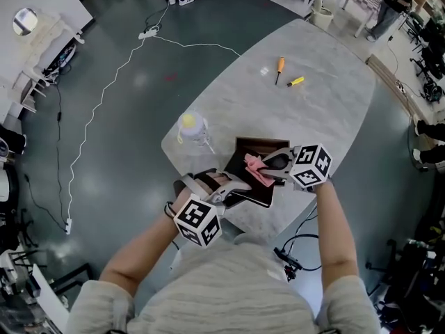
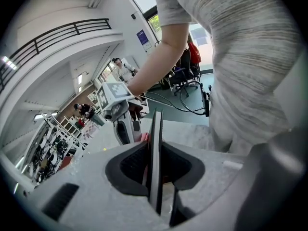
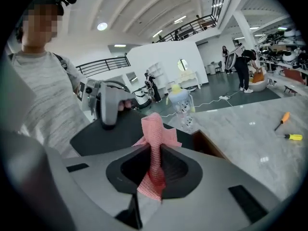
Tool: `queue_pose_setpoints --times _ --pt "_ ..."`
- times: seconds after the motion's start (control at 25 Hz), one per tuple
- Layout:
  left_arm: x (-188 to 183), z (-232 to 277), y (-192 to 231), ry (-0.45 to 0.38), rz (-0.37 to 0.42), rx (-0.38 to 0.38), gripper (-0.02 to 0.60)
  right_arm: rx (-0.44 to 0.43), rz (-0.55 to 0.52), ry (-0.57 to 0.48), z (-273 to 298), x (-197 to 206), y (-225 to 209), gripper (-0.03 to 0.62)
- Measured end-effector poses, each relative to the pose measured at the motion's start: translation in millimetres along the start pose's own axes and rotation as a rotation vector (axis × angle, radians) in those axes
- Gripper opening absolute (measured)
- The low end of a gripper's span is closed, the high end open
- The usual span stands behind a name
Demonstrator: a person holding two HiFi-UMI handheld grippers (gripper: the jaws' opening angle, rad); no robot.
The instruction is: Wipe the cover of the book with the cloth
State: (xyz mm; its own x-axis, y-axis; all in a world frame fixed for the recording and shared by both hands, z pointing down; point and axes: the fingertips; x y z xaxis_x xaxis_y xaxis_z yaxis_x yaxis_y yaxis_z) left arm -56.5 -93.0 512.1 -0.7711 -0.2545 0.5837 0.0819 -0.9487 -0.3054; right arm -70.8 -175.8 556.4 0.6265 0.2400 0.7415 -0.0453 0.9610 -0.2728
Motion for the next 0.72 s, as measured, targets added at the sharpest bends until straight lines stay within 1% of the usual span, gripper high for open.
queue_pose_setpoints --times 0.2,0.28,0.52,0.64,0.72 --pt "0.8 -1.6 1.9 -0.007 -0.006 -0.001 0.078 0.177 0.029 0.063 13.3 25.1 -53.1 0.054" --pt "0.4 -1.7 2.5 -0.009 -0.007 -0.002 0.078 0.234 0.039 0.082 16.3 32.6 -68.1 0.054" --pt "1.2 -2.9 1.3 0.000 0.012 0.005 0.078 0.362 0.062 0.123 26.3 41.1 -91.5 0.054" --pt "1.4 0.5 0.3 0.000 0.014 0.005 0.078 0.407 0.024 0.154 28.1 42.6 -91.3 0.052" --pt "1.3 0.8 0.1 -0.001 0.013 0.003 0.078 0.414 -0.019 0.161 28.0 37.4 -83.7 0.052"
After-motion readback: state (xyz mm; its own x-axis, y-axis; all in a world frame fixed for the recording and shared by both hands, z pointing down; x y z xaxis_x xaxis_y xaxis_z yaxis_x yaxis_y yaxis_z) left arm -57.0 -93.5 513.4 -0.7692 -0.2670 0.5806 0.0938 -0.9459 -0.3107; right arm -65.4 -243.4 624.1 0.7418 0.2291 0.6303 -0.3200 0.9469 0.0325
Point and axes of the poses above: the fingertips, and each gripper's own axes: z forward along the fingers, y to its left, x out of its underside, and after that the axes turned 12 degrees about x, right-handed
